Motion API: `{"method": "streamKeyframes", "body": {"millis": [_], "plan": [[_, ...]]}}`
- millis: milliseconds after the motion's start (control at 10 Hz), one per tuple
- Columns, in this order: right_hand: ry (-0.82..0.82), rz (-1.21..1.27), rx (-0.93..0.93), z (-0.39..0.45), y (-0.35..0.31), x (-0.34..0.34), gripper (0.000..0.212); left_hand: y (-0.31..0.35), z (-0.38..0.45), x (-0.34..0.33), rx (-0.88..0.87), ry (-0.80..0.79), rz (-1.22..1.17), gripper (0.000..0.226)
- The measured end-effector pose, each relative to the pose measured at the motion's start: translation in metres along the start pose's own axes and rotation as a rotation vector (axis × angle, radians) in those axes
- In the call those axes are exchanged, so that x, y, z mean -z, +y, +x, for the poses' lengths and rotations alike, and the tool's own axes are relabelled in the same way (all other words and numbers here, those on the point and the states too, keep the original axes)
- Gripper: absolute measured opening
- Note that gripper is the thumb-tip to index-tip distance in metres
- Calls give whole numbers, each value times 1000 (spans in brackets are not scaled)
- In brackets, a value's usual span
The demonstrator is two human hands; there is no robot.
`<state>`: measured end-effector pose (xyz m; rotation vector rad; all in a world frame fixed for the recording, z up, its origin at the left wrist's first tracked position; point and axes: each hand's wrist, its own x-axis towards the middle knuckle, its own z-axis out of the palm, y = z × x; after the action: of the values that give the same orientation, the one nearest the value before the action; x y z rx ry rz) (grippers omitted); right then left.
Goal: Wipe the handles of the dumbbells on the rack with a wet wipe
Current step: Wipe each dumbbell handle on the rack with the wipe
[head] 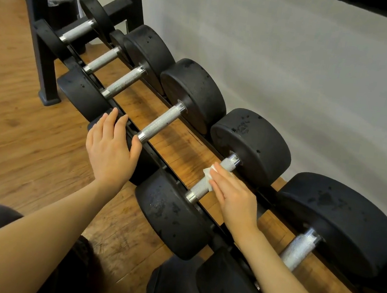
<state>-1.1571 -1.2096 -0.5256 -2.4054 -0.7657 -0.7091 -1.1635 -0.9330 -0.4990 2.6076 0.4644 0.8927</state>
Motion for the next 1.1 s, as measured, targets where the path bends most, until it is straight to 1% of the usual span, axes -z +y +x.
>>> {"method": "streamKeyframes", "body": {"millis": [100, 300, 400, 500, 600, 700, 800, 900, 1100], "plan": [[-45, -1, 39, -5, 0, -3, 33, -1, 0, 0, -2, 2, 3, 55], [21, -78, 31, 0, 2, 8, 35, -1, 0, 0, -5, -6, 10, 54], [31, -100, -61, -2, 3, 3, 35, -1, 0, 0, -2, -8, 6, 54], [87, -117, -171, -1, 4, 1, 32, -1, 0, 0, -2, -6, 3, 54], [26, -184, 13, -3, 1, 4, 34, -1, 1, 0, -3, -6, 0, 54], [-35, -60, -12, -2, -7, 6, 36, -1, 0, 0, -4, -9, 3, 54], [-71, -50, 2, -1, -7, 5, 38, -1, 1, 1, -7, -10, 1, 54], [-30, -71, -3, 0, -5, 7, 36, -1, 1, 0, -8, -14, -1, 54], [-8, -40, -8, -3, -9, 10, 33, -1, 0, 1, -9, -10, -2, 55]]}}
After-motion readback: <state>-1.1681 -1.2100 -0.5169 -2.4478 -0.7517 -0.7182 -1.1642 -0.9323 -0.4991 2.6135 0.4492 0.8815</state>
